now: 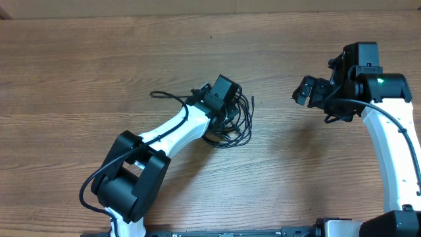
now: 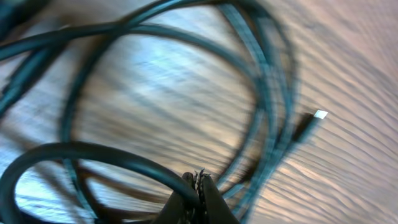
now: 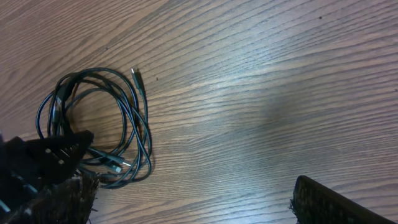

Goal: Untangle cables

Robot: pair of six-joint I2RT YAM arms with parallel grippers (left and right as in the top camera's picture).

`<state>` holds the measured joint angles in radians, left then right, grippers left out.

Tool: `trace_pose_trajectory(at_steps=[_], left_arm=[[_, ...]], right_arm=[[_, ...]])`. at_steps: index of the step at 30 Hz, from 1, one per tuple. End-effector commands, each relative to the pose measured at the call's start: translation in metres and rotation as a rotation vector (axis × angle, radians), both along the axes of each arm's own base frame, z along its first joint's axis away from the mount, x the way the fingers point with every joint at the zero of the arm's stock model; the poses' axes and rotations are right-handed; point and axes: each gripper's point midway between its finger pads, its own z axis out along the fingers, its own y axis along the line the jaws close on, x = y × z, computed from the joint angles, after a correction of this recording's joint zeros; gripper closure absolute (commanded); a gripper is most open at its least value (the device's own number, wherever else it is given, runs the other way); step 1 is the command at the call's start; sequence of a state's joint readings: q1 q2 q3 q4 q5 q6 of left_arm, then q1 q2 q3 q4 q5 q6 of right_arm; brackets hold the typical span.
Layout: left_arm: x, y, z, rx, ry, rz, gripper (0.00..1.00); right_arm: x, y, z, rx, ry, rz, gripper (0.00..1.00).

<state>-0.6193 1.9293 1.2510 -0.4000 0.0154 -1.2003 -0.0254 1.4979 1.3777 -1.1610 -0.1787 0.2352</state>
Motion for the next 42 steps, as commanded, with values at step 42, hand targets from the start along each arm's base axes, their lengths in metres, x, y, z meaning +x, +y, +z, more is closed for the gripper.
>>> trace_pose_trajectory(at_steps=[42], left_arm=[[-0.051, 0.088, 0.505, -0.022, -1.073, -0.119, 0.96]], right_arm=[[0.001, 0.001, -0.006, 0.005, -0.015, -0.001, 0.0]])
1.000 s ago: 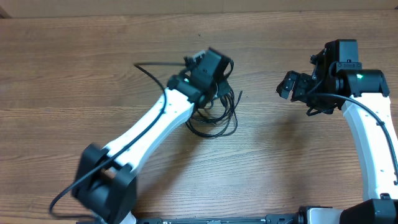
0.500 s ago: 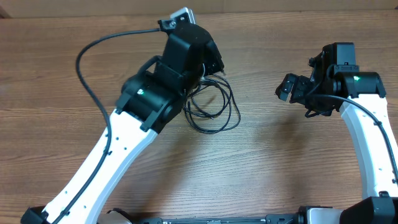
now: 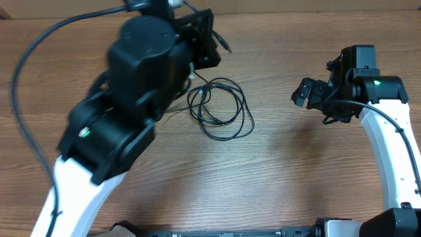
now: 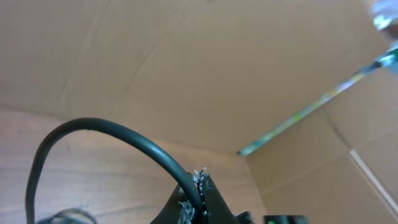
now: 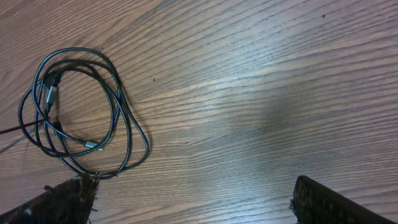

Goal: Untangle cables

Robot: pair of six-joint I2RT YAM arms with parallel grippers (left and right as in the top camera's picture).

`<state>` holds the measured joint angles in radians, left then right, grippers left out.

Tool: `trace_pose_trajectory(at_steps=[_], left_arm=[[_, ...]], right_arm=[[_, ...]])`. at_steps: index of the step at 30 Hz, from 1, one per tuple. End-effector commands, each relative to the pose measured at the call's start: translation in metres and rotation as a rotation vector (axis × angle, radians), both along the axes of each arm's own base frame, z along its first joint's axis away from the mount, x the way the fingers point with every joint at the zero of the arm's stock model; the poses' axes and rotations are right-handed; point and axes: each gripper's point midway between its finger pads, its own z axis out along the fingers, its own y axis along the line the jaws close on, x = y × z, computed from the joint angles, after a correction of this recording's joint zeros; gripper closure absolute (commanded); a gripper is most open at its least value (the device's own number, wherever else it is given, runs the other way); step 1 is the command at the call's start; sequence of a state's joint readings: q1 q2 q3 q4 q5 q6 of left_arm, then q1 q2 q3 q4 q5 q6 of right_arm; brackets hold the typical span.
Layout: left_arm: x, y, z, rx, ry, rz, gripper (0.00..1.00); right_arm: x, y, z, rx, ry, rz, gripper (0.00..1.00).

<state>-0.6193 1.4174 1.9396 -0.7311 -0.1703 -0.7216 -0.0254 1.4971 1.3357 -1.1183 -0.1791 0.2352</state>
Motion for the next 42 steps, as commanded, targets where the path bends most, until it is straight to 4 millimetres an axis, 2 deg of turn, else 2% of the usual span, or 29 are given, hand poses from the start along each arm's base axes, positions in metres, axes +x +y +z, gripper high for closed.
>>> trace_pose_trajectory(at_steps=[1, 6, 12, 16, 23, 25, 27, 32, 36, 39, 42], left_arm=[[-0.027, 0.036, 0.048, 0.015, -0.125, 0.058, 0.96], [-0.047, 0.076, 0.059, 0.069, -0.148, 0.182, 0.96], [-0.069, 0.131, 0.056, 0.147, -0.132, 0.382, 0.95], [-0.083, 0.15, 0.061, 0.169, -0.149, 0.436, 0.93], [-0.087, 0.163, 0.047, 0.236, -0.102, 0.486, 0.91], [-0.085, 0.162, 0.042, 0.254, -0.087, 0.485, 0.84], [-0.083, 0.16, 0.038, 0.27, -0.074, 0.483, 0.82], [-0.077, 0.157, 0.032, 0.29, -0.056, 0.483, 0.87], [-0.076, 0.16, 0.03, 0.304, -0.05, 0.502, 0.86], [-0.077, 0.16, 0.027, 0.315, -0.04, 0.498, 0.75], [-0.078, 0.161, 0.02, 0.341, -0.017, 0.493, 0.49]], right_arm=[[0.0, 0.002, 0.004, 0.007, -0.013, 0.0, 0.0], [-0.001, 0.003, 0.004, 0.011, -0.013, 0.002, 0.0], [0.0, 0.003, 0.004, 0.012, -0.013, 0.002, 0.0], [-0.001, 0.007, 0.005, 0.033, -0.014, 0.013, 0.0], [-0.006, 0.023, 0.004, 0.046, -0.001, 0.067, 0.0], [-0.008, 0.03, 0.004, 0.044, 0.003, 0.096, 0.0], [-0.01, 0.039, 0.004, 0.038, -0.001, 0.137, 0.0], [-0.012, 0.056, 0.004, 0.026, -0.01, 0.211, 0.0], [-0.013, 0.057, 0.004, 0.022, -0.011, 0.217, 0.0], [-0.012, 0.056, 0.004, 0.021, -0.011, 0.217, 0.0], [-0.013, 0.056, 0.004, 0.019, -0.01, 0.216, 0.0]])
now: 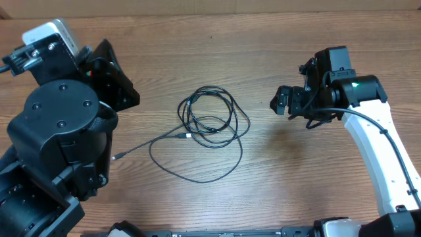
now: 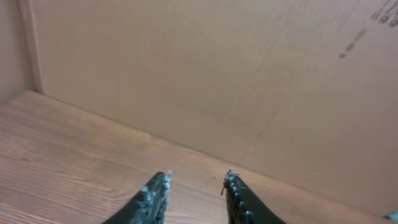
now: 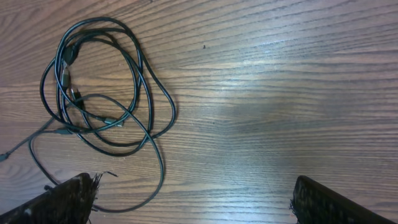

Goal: Untangle cables

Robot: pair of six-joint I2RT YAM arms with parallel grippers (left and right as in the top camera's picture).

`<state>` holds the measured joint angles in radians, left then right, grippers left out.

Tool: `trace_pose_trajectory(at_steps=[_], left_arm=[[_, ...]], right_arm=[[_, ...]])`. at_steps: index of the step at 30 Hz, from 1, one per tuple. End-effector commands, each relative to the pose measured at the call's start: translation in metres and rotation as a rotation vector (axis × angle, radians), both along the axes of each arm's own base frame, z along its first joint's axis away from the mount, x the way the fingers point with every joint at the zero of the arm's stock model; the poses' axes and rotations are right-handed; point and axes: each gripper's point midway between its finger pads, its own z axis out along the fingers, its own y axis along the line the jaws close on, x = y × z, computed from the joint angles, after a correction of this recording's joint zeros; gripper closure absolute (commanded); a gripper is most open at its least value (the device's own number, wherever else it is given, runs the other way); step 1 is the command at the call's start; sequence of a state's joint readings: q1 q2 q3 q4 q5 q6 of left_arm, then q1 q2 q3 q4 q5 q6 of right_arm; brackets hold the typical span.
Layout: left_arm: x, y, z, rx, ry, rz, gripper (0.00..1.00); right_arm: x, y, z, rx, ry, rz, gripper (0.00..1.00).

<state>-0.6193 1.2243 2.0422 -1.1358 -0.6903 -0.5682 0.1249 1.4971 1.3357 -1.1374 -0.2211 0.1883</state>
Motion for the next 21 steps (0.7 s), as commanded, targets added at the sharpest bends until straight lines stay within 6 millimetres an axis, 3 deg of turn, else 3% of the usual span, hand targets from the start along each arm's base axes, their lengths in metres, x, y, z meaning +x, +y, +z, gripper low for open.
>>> trace_pose_trajectory(at_steps=[1, 3, 6, 8, 16, 21], left_arm=[[-0.002, 0.008, -0.003, 0.032, 0.018, 0.028, 0.39], [-0.002, 0.008, -0.013, 0.062, 0.061, 0.027, 0.2], [-0.002, 0.007, -0.034, 0.096, 0.147, 0.028, 0.05], [-0.001, 0.006, -0.056, 0.116, 0.228, 0.044, 0.0], [0.011, -0.005, -0.162, 0.248, 0.577, 0.118, 0.0], [0.008, -0.003, -0.204, 0.261, 0.667, 0.174, 0.0]], right_arm=[[0.001, 0.0, 0.004, -0.003, -0.02, 0.009, 0.0], [0.0, 0.0, 0.003, -0.003, -0.016, 0.009, 0.0], [-0.005, -0.001, 0.001, -0.005, 0.005, 0.009, 0.0], [-0.009, -0.001, 0.0, -0.007, 0.023, 0.008, 0.0], [-0.012, -0.002, -0.002, -0.008, 0.036, 0.005, 0.0], [-0.017, 0.006, -0.005, 0.032, 0.057, 0.02, 0.0]])
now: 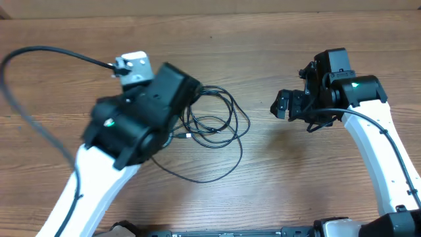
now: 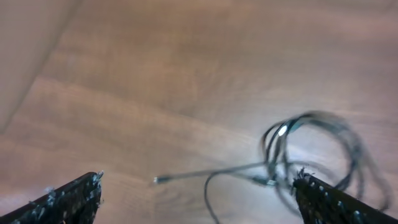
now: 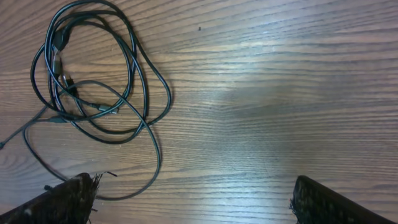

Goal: Untangle cables

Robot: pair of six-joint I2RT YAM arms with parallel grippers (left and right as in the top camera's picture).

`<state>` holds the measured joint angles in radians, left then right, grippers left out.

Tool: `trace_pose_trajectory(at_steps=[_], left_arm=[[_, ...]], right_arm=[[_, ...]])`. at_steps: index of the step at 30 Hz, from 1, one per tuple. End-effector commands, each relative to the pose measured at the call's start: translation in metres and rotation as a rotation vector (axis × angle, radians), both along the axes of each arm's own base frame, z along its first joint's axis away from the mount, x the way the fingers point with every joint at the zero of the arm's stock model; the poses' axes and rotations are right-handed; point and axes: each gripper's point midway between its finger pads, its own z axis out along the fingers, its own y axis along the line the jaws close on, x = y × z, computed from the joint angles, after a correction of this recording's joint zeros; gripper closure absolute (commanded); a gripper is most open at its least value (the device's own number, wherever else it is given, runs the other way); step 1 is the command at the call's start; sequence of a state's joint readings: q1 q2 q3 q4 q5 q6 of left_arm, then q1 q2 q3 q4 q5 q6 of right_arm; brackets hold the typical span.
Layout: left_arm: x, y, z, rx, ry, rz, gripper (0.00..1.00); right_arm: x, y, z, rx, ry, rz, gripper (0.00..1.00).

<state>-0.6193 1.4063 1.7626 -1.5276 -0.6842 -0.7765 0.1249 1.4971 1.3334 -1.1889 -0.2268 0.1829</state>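
A bundle of dark thin cables (image 1: 214,122) lies coiled mid-table, with one long loop (image 1: 217,172) spread toward the front. The right wrist view shows the coil (image 3: 93,68) at upper left. My left gripper (image 2: 198,186) is wide open and empty above the wood. In its blurred view the coil (image 2: 311,149) lies ahead on the right, and a loose cable end (image 2: 155,180) points left. In the overhead view my left arm (image 1: 141,118) covers the bundle's left side. My right gripper (image 1: 284,104) hovers right of the coil, open and empty.
The wooden table (image 1: 276,191) carries only the cables. A cardboard wall (image 1: 197,6) runs along the back edge. My left arm's own thick black lead (image 1: 39,52) arcs over the upper left of the table.
My left wrist view faced the cardboard wall with the fingers a little apart; now it looks down at the table with fingers wide apart. The left arm stands nearer the coil. The right arm barely shifted.
My left gripper was first shut on a cable down in the bundle. Then it was high up, still shut on that cable. Later it stood open and empty, with a long loop and loose end spread left of the coil. Now it faces the table, wide open.
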Motion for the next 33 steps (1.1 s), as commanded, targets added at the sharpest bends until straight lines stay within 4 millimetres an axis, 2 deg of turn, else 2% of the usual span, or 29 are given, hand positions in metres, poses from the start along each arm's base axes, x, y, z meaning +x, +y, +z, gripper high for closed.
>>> trace_pose_trajectory(at_steps=[1, 6, 9, 16, 21, 26, 30, 33], left_arm=[[-0.005, 0.008, -0.016, -0.024, 0.006, 0.086, 0.0], [-0.005, 0.007, -0.025, -0.014, 0.02, 0.086, 0.0], [-0.003, 0.006, -0.024, -0.021, 0.011, 0.085, 0.0], [0.0, 0.003, -0.023, -0.04, 0.001, 0.081, 0.0], [0.0, 0.001, -0.024, -0.047, 0.003, 0.08, 0.0], [0.0, 0.001, -0.024, -0.047, 0.004, 0.079, 0.0], [0.0, 0.001, -0.024, -0.047, 0.003, 0.079, 0.0], [0.0, 0.001, -0.024, -0.049, 0.001, 0.079, 0.0]], right_arm=[[-0.005, 0.011, -0.004, 0.054, 0.009, 0.022, 0.0], [-0.011, 0.042, -0.039, 0.154, 0.004, 0.097, 0.0], [-0.007, 0.048, -0.057, 0.176, -0.007, 0.049, 0.0], [0.003, 0.052, -0.073, 0.218, 0.05, -0.089, 0.0], [0.009, 0.085, -0.083, 0.325, 0.073, -0.019, 0.0], [0.007, 0.107, -0.107, 0.321, 0.127, -0.011, 0.0], [0.007, 0.121, -0.119, 0.322, 0.136, 0.014, 0.0], [0.006, 0.123, -0.122, 0.325, 0.15, -0.004, 0.0]])
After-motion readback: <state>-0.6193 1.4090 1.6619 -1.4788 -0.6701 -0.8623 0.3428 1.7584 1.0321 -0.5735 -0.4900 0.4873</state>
